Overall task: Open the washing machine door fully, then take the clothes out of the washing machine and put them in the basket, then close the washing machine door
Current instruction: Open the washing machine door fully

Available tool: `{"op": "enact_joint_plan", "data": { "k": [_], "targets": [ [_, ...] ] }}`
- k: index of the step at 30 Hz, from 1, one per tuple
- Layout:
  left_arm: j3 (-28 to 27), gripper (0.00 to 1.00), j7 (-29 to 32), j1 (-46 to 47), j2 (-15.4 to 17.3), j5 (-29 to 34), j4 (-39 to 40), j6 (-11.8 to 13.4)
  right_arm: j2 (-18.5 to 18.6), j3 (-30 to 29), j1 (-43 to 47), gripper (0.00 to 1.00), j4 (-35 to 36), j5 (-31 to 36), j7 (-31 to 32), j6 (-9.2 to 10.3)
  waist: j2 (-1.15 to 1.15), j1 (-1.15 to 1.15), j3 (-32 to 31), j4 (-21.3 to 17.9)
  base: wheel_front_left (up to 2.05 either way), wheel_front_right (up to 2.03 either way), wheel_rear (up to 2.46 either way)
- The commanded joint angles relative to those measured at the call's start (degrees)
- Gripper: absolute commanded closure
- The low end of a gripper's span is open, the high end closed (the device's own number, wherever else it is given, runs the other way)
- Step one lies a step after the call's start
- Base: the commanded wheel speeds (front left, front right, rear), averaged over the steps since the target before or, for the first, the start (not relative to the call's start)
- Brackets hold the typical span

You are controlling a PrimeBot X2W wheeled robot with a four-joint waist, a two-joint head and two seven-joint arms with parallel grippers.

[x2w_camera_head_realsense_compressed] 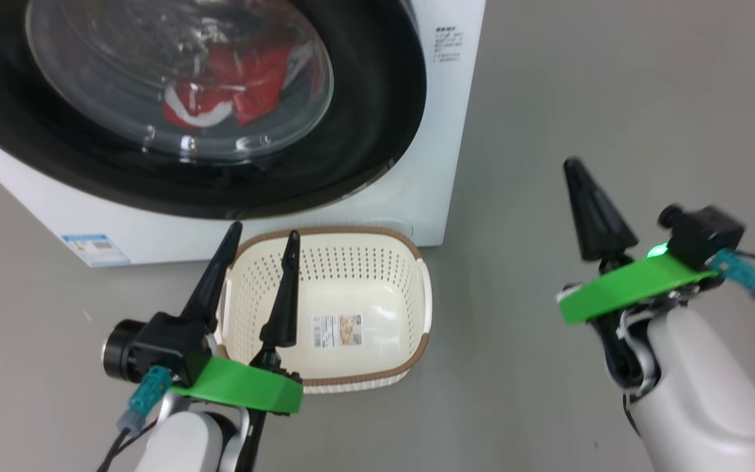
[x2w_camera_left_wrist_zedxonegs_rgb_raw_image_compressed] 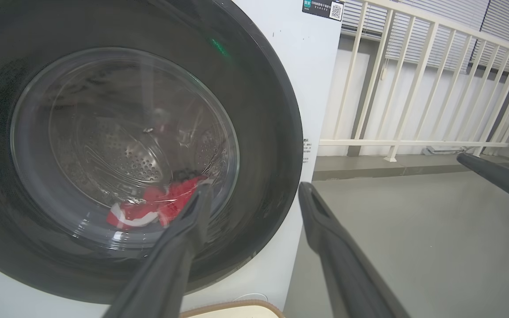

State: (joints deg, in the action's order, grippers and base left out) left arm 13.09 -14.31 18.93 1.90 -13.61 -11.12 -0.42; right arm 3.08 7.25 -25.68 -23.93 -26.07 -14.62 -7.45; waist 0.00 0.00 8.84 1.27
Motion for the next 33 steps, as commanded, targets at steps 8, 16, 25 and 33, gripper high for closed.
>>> {"op": "enact_joint_plan", "data": {
  "k": [8,16,25,33],
  "targets": [
    [-0.3,0.0,-0.7,3.6,1.0,1.2,3.7,0.6,-0.2,0.4,-7.4,1.0,2.2,-14.1,-0.4,-0.03,0.0,0.0,6.1,2.6,0.0,0.0,0.0],
    [0.4,0.0,-0.7,4.8,1.0,0.9,5.1,-0.2,-0.1,2.2,-11.9,1.0,1.6,-25.7,-0.1,-0.03,0.0,0.0,8.9,3.9,0.0,0.0,0.0],
    [0.2,0.0,-0.7,7.0,1.0,1.5,7.0,-0.8,4.0,3.6,-19.4,1.0,4.3,-44.7,8.8,-0.03,0.0,0.0,14.4,5.2,0.0,0.0,0.0],
    [0.3,0.0,-0.7,8.9,1.0,1.3,8.4,-0.8,6.3,3.6,-26.1,1.0,2.8,-54.6,16.9,-0.03,0.0,0.0,19.1,6.3,0.0,0.0,0.0]
  ]
}}
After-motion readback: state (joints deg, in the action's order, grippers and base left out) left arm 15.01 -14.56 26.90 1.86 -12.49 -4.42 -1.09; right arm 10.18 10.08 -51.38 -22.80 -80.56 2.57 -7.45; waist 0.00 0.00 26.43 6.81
